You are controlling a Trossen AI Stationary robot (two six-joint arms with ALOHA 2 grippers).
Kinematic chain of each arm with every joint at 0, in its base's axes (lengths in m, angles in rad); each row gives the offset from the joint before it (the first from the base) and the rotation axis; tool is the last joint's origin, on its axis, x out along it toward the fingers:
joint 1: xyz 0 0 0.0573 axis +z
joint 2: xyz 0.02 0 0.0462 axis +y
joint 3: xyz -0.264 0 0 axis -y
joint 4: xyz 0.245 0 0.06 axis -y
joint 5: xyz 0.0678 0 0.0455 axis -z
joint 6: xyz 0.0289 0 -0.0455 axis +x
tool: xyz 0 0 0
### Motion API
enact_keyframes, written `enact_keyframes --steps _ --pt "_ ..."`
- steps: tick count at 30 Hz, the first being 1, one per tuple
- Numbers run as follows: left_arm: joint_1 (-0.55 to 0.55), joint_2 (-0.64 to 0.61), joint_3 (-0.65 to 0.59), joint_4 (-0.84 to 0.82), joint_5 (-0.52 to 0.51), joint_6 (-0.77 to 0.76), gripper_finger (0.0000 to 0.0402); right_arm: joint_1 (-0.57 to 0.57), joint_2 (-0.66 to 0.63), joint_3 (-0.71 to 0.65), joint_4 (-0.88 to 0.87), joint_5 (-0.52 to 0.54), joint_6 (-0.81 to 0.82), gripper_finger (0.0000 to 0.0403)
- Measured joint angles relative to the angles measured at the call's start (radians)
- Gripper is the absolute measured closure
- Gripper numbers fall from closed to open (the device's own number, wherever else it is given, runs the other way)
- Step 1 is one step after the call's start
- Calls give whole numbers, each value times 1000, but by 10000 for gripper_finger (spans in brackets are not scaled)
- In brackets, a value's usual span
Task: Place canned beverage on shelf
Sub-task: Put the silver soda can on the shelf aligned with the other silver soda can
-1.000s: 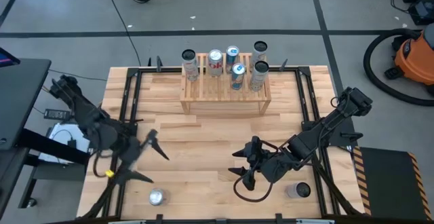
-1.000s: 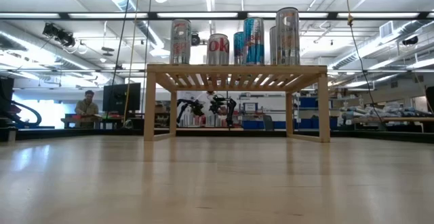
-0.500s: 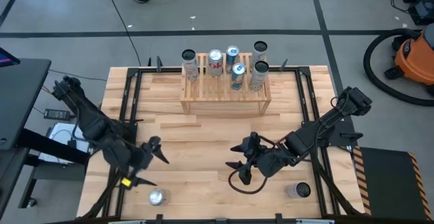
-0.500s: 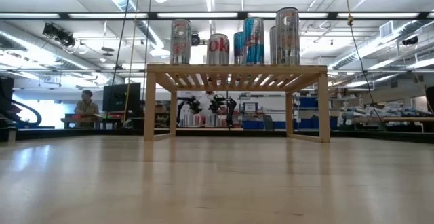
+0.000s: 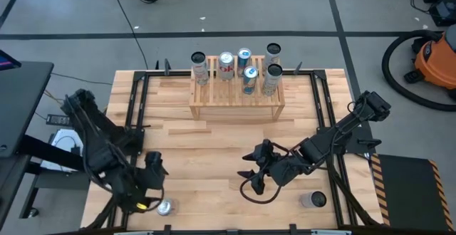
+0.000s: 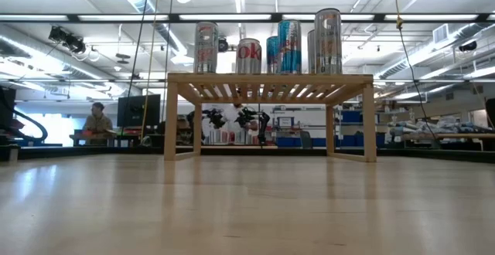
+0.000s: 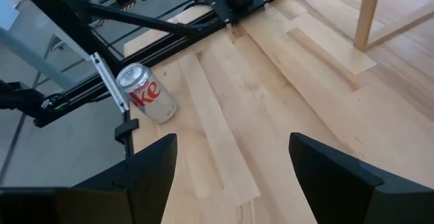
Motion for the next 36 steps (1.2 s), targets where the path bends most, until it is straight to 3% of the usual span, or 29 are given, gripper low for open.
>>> enact_keyframes --steps 9,36 --pt "-11 88 0 12 121 -208 13 0 0 0 0 -25 -1 111" --pt "-19 260 0 49 181 -423 13 1 0 0 -2 -58 -11 111"
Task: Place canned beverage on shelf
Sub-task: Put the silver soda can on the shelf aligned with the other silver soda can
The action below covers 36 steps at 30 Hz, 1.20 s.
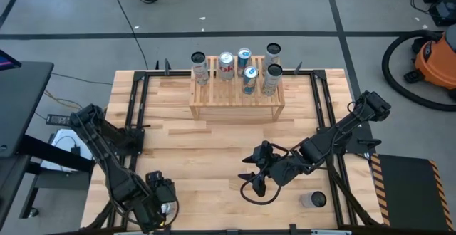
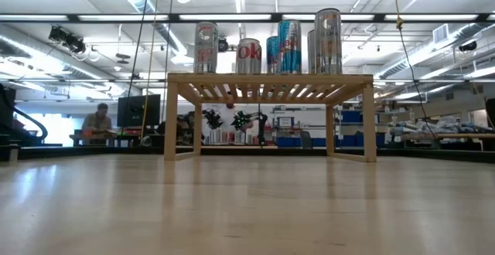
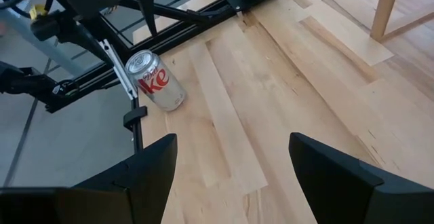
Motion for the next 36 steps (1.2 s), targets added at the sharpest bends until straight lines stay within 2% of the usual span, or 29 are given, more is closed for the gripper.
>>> enact_keyframes --steps 18,26,36 --pt "-7 111 -1 0 41 -36 13 0 0 0 1 -26 0 111" --pt "-12 108 -72 25 44 -85 13 1 0 0 1 -26 0 111" --pt "-10 108 -130 83 39 -72 13 2 0 0 1 -27 0 111"
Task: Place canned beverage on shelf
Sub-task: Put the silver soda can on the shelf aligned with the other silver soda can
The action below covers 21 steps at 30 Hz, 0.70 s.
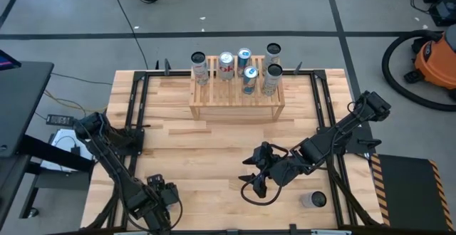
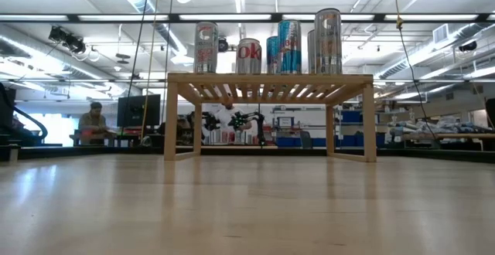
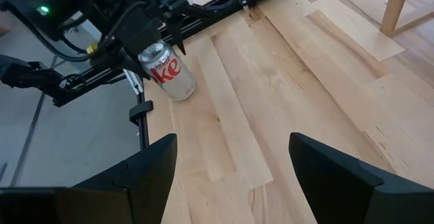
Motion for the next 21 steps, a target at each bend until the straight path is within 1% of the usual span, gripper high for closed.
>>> enact_keyframes --steps 6,13,21 --pt "4 0 -45 49 -3 10 13 0 0 0 0 0 0 111" --pt "10 0 -47 92 4 60 13 0 0 0 0 0 0 111" --pt "11 0 -47 90 18 87 13 0 0 0 0 1 0 111"
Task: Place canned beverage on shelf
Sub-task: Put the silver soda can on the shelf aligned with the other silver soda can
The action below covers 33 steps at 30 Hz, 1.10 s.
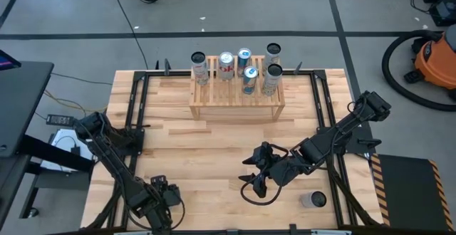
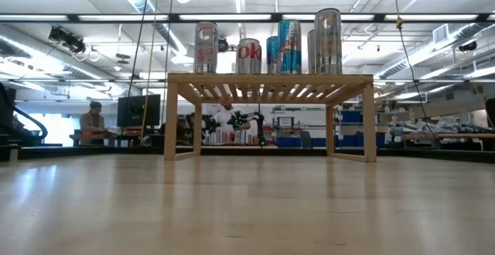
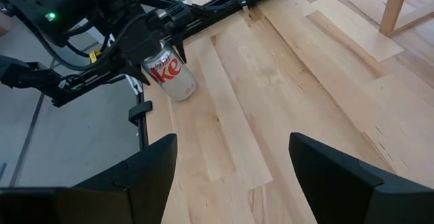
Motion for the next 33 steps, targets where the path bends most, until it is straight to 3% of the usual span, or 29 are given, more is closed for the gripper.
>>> enact_keyframes --steps 4,10,19,27,33 --pt "0 0 0 10 8 21 22 0 0 0 0 0 0 111" --pt "11 0 0 13 12 20 68 0 0 0 0 1 0 111" --pt "21 0 0 13 12 23 68 0 0 0 0 1 0 111" --pt "22 -2 1 13 17 101 96 0 0 0 0 1 0 111" --pt "63 -4 19 -22 106 159 95 0 0 0 0 1 0 111"
